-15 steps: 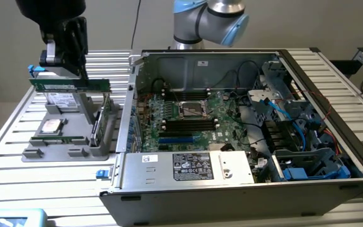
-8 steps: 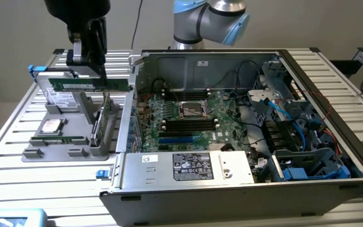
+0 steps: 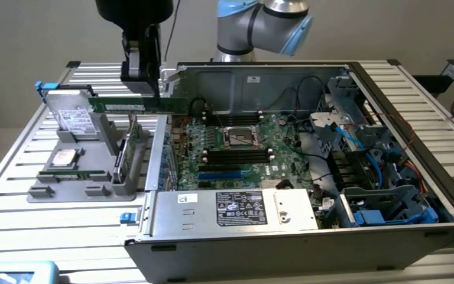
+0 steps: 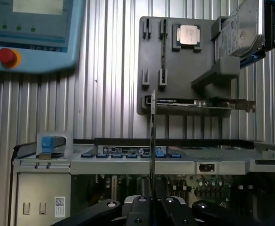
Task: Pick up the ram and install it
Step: 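Pick up the ram and move it above insertion slot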
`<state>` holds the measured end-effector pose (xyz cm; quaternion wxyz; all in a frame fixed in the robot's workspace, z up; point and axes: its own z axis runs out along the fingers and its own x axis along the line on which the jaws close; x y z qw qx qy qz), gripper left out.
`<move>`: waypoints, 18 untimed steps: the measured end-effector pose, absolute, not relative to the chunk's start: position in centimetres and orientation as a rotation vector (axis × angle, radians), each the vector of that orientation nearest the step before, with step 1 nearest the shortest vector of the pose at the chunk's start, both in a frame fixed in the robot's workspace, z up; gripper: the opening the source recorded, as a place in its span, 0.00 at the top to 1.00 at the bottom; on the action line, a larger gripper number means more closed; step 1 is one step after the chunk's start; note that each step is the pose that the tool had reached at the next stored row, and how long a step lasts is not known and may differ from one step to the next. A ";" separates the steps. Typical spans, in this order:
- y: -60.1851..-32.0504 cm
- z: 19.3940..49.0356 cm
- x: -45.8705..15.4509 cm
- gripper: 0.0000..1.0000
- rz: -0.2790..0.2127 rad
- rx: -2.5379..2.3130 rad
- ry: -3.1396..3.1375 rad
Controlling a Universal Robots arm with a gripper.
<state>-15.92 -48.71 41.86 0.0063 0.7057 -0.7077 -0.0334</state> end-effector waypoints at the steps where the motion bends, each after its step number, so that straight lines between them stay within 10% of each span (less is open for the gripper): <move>1: -48.7 41.9 -15.5 0.86 -0.105 2.208 -2.214; 18: -48.7 41.9 -7.8 0.86 -0.105 2.208 -2.214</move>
